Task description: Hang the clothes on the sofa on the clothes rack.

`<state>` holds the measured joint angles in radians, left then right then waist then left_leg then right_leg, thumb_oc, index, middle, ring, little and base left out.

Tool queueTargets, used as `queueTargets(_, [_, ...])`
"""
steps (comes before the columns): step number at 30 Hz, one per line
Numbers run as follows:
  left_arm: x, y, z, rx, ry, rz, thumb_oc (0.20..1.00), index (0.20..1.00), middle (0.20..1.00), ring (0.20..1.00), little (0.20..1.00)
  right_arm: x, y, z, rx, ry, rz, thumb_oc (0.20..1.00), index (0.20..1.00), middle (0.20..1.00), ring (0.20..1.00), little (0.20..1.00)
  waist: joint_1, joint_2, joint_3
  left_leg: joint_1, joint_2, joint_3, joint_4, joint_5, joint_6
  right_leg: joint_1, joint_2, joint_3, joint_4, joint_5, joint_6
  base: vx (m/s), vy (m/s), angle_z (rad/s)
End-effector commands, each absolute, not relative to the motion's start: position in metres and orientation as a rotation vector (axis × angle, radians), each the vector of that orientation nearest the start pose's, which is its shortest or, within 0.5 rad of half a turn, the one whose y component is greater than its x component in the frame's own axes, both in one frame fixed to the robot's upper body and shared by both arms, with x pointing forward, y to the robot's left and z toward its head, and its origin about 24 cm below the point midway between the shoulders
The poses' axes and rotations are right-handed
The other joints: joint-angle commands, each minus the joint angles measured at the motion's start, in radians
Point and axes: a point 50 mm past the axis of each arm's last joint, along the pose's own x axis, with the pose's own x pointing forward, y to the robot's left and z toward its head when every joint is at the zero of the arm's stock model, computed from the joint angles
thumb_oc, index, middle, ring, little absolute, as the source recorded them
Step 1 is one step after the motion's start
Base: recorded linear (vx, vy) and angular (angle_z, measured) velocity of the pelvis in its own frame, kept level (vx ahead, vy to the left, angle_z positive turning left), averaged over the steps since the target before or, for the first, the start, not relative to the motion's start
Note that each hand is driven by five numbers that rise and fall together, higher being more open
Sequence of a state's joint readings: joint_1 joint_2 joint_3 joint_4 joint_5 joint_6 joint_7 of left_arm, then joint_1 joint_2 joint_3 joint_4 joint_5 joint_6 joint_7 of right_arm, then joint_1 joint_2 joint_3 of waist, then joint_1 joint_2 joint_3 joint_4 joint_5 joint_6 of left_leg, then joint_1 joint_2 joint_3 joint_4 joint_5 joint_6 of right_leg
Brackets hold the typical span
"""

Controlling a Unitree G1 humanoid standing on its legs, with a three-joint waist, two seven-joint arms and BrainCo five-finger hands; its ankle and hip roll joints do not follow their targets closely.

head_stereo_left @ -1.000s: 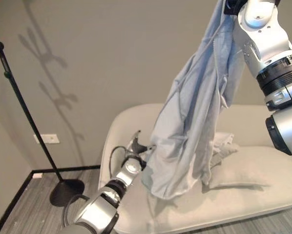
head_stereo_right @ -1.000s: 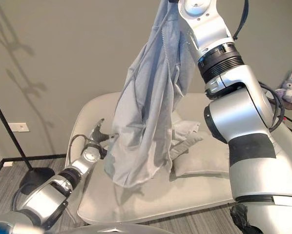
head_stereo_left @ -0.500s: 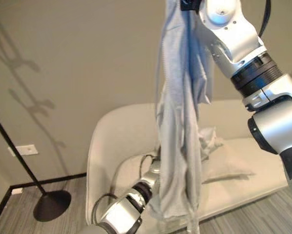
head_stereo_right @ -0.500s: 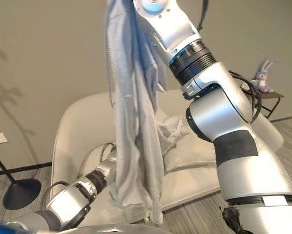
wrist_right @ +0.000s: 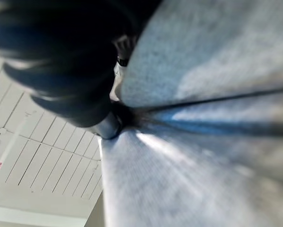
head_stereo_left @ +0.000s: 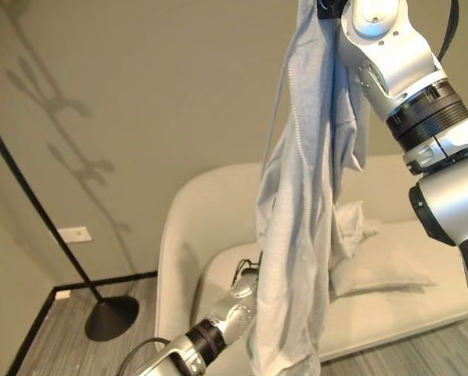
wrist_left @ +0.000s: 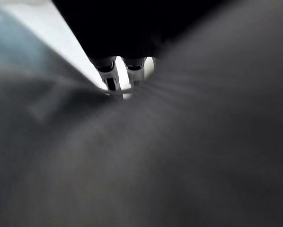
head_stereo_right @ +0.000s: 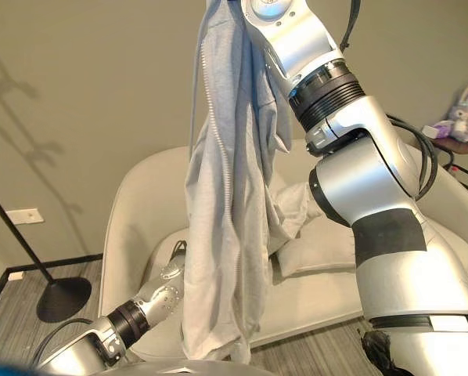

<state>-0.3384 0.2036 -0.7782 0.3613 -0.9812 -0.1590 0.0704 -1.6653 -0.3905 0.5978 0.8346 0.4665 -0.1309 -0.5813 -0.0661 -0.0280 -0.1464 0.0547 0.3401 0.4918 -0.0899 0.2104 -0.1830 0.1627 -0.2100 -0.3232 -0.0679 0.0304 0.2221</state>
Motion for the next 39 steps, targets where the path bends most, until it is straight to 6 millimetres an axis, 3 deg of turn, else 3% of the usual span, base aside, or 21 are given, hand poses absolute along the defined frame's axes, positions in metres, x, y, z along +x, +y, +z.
queueTargets(1, [0.271, 0.019, 0.033, -0.590, 0.255, -0.580, 0.200, 0.200, 0.200, 0.200, 0.200, 0.338, -0.053, 0.468, -0.205, -1.033, -0.166, 0.200, 0.200, 0.200, 0.200, 0.200, 0.036, -0.029, 0.002, -0.094, 0.066, -0.064, 0.105, 0.026, -0.034, 0.019, -0.020, -0.044, 0.058, -0.040, -0.051, 0.00, -0.006, 0.06])
queueTargets(4, [0.266, 0.026, 0.026, -0.628, 0.291, -0.563, 0.200, 0.200, 0.200, 0.200, 0.200, 0.339, -0.051, 0.464, -0.211, -1.032, -0.142, 0.200, 0.200, 0.200, 0.200, 0.200, 0.044, -0.029, 0.007, -0.098, 0.062, -0.070, 0.123, 0.013, -0.028, 0.024, -0.025, -0.046, 0.066, -0.045, -0.052, 0.00, -0.002, 0.03])
queueTargets(14, [0.268, 0.069, 0.035, -0.696, 0.219, -0.443, 0.200, 0.200, 0.200, 0.200, 0.200, 0.352, -0.066, 0.452, -0.327, -0.985, -0.207, 0.200, 0.200, 0.200, 0.200, 0.200, 0.075, -0.028, 0.015, -0.105, 0.051, -0.091, 0.132, 0.017, -0.023, 0.031, -0.023, -0.060, 0.091, -0.063, -0.057, 0.00, -0.008, 0.06])
queueTargets(17, [0.271, 0.094, 0.047, -0.688, 0.129, -0.371, 0.200, 0.200, 0.200, 0.200, 0.200, 0.344, -0.073, 0.451, -0.372, -1.055, -0.197, 0.200, 0.200, 0.200, 0.200, 0.200, 0.081, -0.021, 0.023, -0.099, 0.050, -0.096, 0.121, 0.029, -0.023, 0.027, -0.018, -0.060, 0.106, -0.073, -0.060, -0.01, -0.035, 0.05])
queueTargets(22, [0.264, 0.153, 0.067, -0.687, -0.044, -0.187, 0.200, 0.200, 0.200, 0.200, 0.200, 0.319, -0.103, 0.439, -0.453, -1.217, -0.200, 0.200, 0.200, 0.200, 0.200, 0.200, 0.090, 0.004, 0.043, -0.090, 0.067, -0.101, 0.108, 0.073, -0.034, 0.012, 0.004, -0.060, 0.164, -0.120, -0.082, -0.03, -0.087, 0.02])
queueTargets(23, [0.256, 0.179, 0.074, -0.683, -0.114, -0.090, 0.200, 0.200, 0.200, 0.200, 0.200, 0.309, -0.116, 0.427, -0.476, -1.263, -0.191, 0.200, 0.200, 0.200, 0.200, 0.200, 0.103, 0.018, 0.065, -0.093, 0.085, -0.115, 0.121, 0.105, -0.040, 0.002, 0.027, -0.059, 0.200, -0.152, -0.103, -0.05, -0.122, 0.05])
queueTargets(25, [0.250, 0.192, 0.076, -0.672, -0.144, -0.038, 0.200, 0.200, 0.200, 0.200, 0.200, 0.305, -0.121, 0.422, -0.481, -1.279, -0.185, 0.200, 0.200, 0.200, 0.200, 0.200, 0.111, 0.022, 0.076, -0.099, 0.097, -0.126, 0.128, 0.134, -0.048, -0.006, 0.040, -0.059, 0.214, -0.167, -0.114, -0.08, -0.116, 0.01])
queueTargets(27, [0.237, 0.214, 0.079, -0.644, -0.197, 0.068, 0.200, 0.200, 0.200, 0.200, 0.200, 0.298, -0.128, 0.411, -0.487, -1.306, -0.156, 0.200, 0.200, 0.200, 0.200, 0.200, 0.134, 0.035, 0.102, -0.107, 0.116, -0.159, 0.118, 0.233, -0.075, -0.014, 0.068, -0.065, 0.230, -0.188, -0.134, -0.14, -0.130, -0.05])
queueTargets(28, [0.223, 0.231, 0.078, -0.611, -0.226, 0.162, 0.200, 0.200, 0.200, 0.200, 0.200, 0.291, -0.134, 0.401, -0.469, -1.318, -0.127, 0.200, 0.200, 0.200, 0.200, 0.200, 0.160, 0.043, 0.121, -0.115, 0.122, -0.173, 0.085, 0.313, -0.079, -0.012, 0.085, -0.077, 0.213, -0.184, -0.138, -0.12, -0.087, 0.06])
queueTargets(32, [0.211, 0.249, 0.071, -0.580, -0.240, 0.314, 0.200, 0.200, 0.200, 0.200, 0.200, 0.276, -0.146, 0.393, -0.474, -1.369, -0.145, 0.200, 0.200, 0.200, 0.200, 0.200, 0.192, 0.049, 0.173, -0.201, 0.122, -0.173, 0.147, 0.313, -0.079, 0.030, 0.067, -0.117, 0.149, -0.184, -0.130, -0.14, 0.035, 0.24])
queueTargets(37, [0.194, 0.263, 0.068, -0.523, -0.246, 0.415, 0.200, 0.200, 0.200, 0.200, 0.200, 0.267, -0.154, 0.381, -0.475, -1.373, -0.144, 0.200, 0.200, 0.200, 0.200, 0.200, 0.192, 0.043, 0.174, -0.160, 0.101, -0.121, 0.126, 0.311, -0.079, 0.014, 0.068, -0.197, 0.085, -0.128, -0.149, -0.26, -0.073, 0.68])
queueTargets(39, [0.196, 0.264, 0.073, -0.476, -0.272, 0.402, 0.200, 0.200, 0.200, 0.200, 0.200, 0.269, -0.153, 0.382, -0.506, -1.366, -0.134, 0.200, 0.200, 0.200, 0.200, 0.200, 0.186, 0.025, 0.167, -0.100, 0.092, -0.099, 0.195, 0.182, -0.079, -0.009, 0.049, -0.213, 0.057, -0.086, -0.148, -0.30, -0.008, 0.42])
